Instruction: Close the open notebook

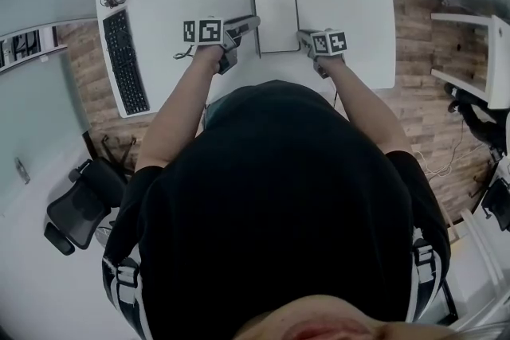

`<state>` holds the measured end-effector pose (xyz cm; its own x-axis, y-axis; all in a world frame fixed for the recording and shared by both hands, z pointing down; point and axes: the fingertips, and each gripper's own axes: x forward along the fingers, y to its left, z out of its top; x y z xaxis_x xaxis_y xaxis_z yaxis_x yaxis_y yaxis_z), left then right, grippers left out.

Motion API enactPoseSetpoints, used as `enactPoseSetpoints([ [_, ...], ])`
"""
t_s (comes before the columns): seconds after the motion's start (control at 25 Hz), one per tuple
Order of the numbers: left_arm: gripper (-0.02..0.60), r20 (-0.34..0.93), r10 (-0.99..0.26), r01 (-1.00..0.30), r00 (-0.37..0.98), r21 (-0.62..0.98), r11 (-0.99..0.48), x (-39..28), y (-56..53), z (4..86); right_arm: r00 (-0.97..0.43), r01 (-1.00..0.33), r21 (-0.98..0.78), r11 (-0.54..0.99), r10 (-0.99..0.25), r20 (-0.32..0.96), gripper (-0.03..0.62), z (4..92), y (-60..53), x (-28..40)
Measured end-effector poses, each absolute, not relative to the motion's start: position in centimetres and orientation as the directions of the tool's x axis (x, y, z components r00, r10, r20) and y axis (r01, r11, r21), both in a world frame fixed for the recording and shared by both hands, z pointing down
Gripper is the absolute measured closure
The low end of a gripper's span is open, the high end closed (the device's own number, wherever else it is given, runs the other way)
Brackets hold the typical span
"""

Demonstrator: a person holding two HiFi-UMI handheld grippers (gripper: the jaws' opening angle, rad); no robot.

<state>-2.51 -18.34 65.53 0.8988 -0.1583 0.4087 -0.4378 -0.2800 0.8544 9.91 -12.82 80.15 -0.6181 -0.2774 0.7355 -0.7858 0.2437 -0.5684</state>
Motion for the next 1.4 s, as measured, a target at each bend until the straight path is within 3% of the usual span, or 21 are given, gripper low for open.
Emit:
enactPoseSetpoints([
  [0.48, 0.463, 0.368, -0.004, -0.348, 0.93, 0.876, -0.333, 2.9, -16.2, 65.8, -0.547, -0.837, -0.5, 0.222, -0.318, 0.775, 0.537, 80.1, -12.9, 12.0],
  [0.8, 0.485, 0.393, -0.037, -0.38, 0.919, 0.856, -0.35, 2.1, -16.2, 66.2, -0.526, -0.85, -0.483, 0.209, -0.363, 0.769, 0.543, 79.1, -12.7, 13.7],
  [1.04, 0.545, 0.404, -0.023, -0.373, 0.914, 0.82, -0.434, 1.4, -15.6, 65.6, -0.54, -0.841, -0.486, 0.237, -0.407, 0.737, 0.553, 77.5, -13.5, 13.5],
  [1.4, 0.558, 0.402, -0.098, -0.38, 0.91, 0.721, -0.579, 0.1, -15.6, 62.9, -0.566, -0.823, -0.494, 0.279, -0.46, 0.684, 0.557, 73.9, -14.2, 12.7],
])
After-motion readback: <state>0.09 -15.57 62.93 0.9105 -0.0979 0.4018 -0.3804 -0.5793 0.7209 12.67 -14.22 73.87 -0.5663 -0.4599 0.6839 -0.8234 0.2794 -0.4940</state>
